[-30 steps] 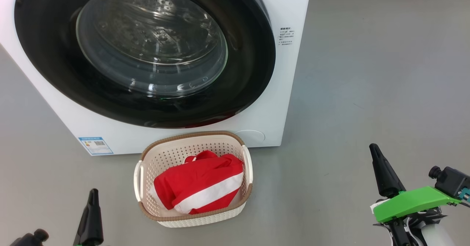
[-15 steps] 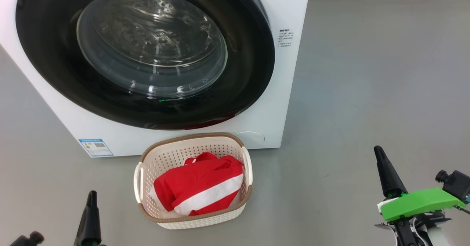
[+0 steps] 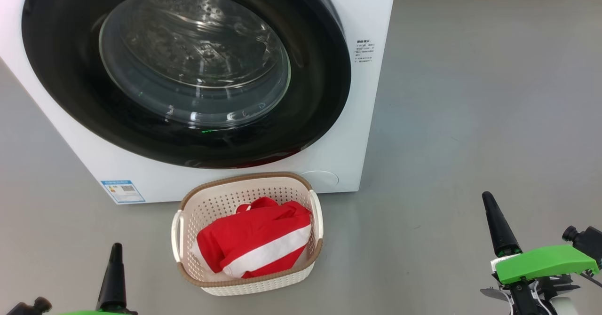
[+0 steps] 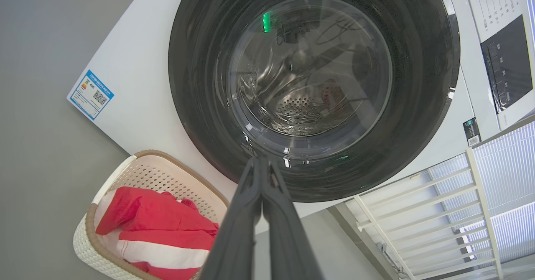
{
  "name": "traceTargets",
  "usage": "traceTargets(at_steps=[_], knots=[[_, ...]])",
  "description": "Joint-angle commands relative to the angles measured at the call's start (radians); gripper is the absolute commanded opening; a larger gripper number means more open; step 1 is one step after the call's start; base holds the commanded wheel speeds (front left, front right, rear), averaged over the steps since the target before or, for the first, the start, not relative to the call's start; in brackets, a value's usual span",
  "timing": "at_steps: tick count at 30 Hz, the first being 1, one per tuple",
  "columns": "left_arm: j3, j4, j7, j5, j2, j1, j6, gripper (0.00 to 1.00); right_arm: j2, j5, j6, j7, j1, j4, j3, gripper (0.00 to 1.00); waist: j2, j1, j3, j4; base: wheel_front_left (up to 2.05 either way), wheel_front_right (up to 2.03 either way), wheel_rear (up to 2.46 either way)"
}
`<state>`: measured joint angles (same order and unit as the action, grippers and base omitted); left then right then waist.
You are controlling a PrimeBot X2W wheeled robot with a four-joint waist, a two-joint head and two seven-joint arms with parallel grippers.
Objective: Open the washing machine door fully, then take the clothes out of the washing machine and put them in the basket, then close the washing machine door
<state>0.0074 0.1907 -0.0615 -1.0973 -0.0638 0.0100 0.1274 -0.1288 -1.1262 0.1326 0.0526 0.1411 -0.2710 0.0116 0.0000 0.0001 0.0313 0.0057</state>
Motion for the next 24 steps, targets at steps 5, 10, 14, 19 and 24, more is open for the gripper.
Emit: traceTargets(at_steps=[5,10,14,19,24], knots=[[0.031,-0.011,0.017,-0.064,-0.017,0.048,0.002,0.00,0.005,-0.061,-0.001,-0.019,0.002,0.026,0.001,0.00,0.0000,0.0000,-0.003,-0.001,0.00,0.00,0.00],[0.035,-0.004,0.031,-0.115,-0.016,0.053,0.002,0.00,0.012,-0.108,-0.001,-0.034,-0.002,0.026,0.011,0.00,0.0000,0.0000,-0.005,-0.001,0.00,0.00,0.00],[0.039,0.001,0.043,-0.156,-0.016,0.057,0.002,0.00,0.017,-0.145,-0.001,-0.046,-0.005,0.026,0.019,0.00,0.0000,0.0000,-0.008,-0.002,0.00,0.00,0.00],[0.044,0.008,0.057,-0.207,-0.015,0.063,0.002,0.00,0.025,-0.192,-0.001,-0.061,-0.009,0.026,0.029,0.00,0.0000,0.0000,-0.010,-0.002,0.00,0.00,0.00],[0.049,0.015,0.072,-0.258,-0.014,0.068,0.003,0.00,0.032,-0.238,-0.001,-0.076,-0.013,0.026,0.038,0.00,0.0000,0.0000,-0.013,-0.003,0.00,0.00,0.00]])
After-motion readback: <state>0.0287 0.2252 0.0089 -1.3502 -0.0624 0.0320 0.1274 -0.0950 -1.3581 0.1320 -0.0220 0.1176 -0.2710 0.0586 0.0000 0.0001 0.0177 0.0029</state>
